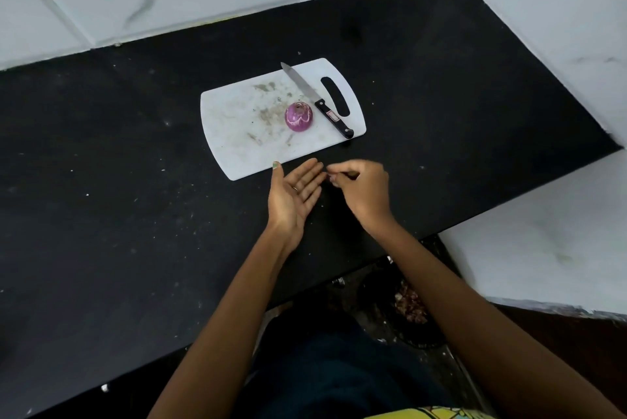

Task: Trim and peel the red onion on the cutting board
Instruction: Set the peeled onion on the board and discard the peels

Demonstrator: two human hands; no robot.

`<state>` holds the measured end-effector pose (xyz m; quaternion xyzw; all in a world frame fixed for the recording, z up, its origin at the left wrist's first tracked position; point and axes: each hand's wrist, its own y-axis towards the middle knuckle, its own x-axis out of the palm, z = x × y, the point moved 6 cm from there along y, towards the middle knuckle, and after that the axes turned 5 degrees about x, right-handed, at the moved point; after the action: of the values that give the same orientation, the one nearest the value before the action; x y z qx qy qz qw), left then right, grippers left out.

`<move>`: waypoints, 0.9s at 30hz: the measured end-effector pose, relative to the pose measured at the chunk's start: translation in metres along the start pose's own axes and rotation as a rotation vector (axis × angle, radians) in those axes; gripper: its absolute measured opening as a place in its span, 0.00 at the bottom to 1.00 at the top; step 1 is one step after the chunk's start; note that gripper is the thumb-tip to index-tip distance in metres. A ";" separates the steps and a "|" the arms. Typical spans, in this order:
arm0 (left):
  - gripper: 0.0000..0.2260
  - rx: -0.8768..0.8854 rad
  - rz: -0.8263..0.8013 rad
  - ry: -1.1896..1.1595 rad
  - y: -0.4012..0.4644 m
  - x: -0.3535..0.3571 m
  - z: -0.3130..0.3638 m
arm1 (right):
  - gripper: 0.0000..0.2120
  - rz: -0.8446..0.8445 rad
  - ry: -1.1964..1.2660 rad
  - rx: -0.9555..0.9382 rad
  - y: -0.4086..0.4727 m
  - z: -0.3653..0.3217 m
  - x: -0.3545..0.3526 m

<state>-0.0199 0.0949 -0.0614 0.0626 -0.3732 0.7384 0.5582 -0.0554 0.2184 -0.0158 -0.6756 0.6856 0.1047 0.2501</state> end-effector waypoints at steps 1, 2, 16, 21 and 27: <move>0.28 -0.045 0.000 -0.053 0.000 0.002 -0.002 | 0.09 -0.048 0.035 0.006 -0.001 -0.007 -0.001; 0.27 -0.087 0.005 -0.103 0.000 0.003 -0.005 | 0.10 -0.094 0.023 -0.015 -0.004 -0.015 0.000; 0.21 -0.214 0.009 -0.393 -0.004 0.017 -0.010 | 0.09 -0.109 -0.125 -0.139 -0.018 -0.038 0.004; 0.19 -0.201 0.040 -0.437 -0.007 0.020 -0.002 | 0.10 -0.086 -0.033 -0.097 -0.017 -0.037 0.003; 0.23 -0.194 0.003 -0.476 -0.014 0.037 0.006 | 0.09 0.007 0.173 0.020 -0.013 -0.024 -0.006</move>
<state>-0.0229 0.1217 -0.0317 0.1801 -0.5631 0.6646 0.4569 -0.0477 0.2109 0.0102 -0.6773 0.7079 0.0400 0.1961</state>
